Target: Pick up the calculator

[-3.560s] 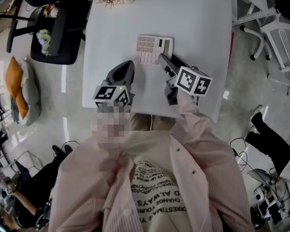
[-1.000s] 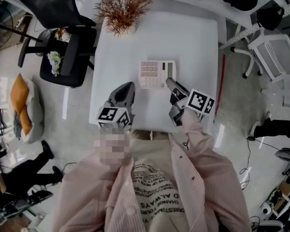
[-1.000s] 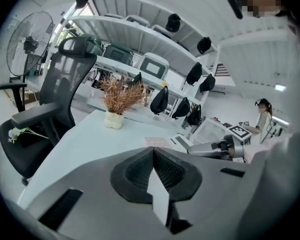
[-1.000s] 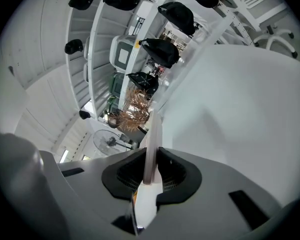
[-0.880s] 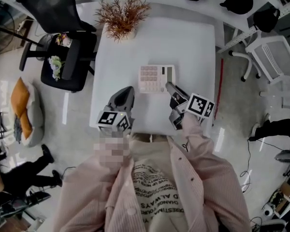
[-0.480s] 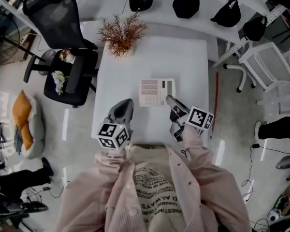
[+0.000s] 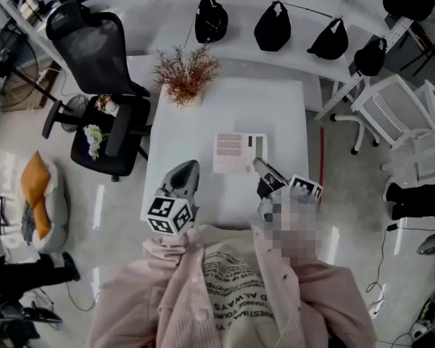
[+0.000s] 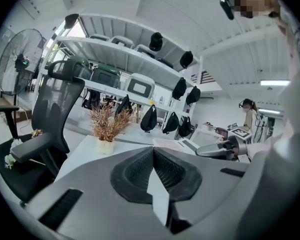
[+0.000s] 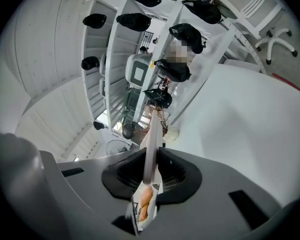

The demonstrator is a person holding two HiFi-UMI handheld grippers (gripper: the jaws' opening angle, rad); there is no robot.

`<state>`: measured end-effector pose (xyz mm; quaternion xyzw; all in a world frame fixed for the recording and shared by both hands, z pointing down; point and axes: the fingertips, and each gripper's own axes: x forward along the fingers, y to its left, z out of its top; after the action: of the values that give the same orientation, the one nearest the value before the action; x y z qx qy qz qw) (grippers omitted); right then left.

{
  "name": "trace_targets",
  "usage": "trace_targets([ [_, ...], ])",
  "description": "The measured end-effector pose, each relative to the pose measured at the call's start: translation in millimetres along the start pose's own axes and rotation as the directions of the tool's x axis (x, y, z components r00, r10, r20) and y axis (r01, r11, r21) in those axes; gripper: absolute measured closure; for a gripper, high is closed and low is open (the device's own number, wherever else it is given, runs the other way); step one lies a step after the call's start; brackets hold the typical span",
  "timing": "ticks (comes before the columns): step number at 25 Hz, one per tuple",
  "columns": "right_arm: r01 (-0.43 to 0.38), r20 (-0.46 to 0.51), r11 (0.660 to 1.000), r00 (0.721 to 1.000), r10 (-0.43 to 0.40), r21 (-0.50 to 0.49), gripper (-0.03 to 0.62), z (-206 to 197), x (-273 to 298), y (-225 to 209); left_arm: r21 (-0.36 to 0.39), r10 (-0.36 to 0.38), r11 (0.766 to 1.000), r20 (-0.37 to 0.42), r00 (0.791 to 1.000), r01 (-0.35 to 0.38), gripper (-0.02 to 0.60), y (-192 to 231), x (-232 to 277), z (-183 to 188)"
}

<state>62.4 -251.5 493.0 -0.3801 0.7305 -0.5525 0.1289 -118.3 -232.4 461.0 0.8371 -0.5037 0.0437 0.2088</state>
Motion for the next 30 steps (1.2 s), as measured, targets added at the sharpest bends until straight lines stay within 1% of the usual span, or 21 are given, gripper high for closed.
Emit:
trace_targets([
  [6,-0.029,0.04,1.0,0.999,0.028,0.002,0.54,7,-12,14,0.069,-0.015,0.998,0.02,1.0,0.013,0.58,-8,-8,14],
  [10,-0.01,0.063,1.0,0.998,0.009,0.006,0.54,11,-22,19,0.094,-0.022,0.995,0.04,0.999,0.018,0.58,-12,-14,22],
  [13,0.021,0.078,1.0,0.997,-0.022,0.009,0.54,13,-29,21,0.105,-0.021,0.994,0.056,0.998,0.015,0.58,-12,-16,26],
  [16,0.004,0.093,1.0,0.996,-0.004,-0.003,0.54,16,-29,30,0.113,-0.019,0.994,0.074,0.997,0.01,0.58,-10,-19,33],
  [18,-0.02,0.097,0.999,0.995,0.023,-0.025,0.54,17,-28,38,0.118,-0.019,0.993,0.083,0.996,0.009,0.58,-9,-22,36],
  [22,-0.051,0.101,0.997,0.993,0.056,-0.049,0.54,16,-30,46,0.121,-0.025,0.992,0.089,0.996,0.014,0.58,-12,-27,35],
  [26,-0.034,0.105,0.999,0.994,0.038,-0.042,0.54,14,-31,44,0.125,-0.024,0.992,0.091,0.996,0.012,0.58,-11,-27,36],
  [30,-0.053,0.102,0.996,0.993,0.06,-0.064,0.539,13,-28,46,0.125,-0.018,0.992,0.094,0.995,0.006,0.58,-8,-29,35],
])
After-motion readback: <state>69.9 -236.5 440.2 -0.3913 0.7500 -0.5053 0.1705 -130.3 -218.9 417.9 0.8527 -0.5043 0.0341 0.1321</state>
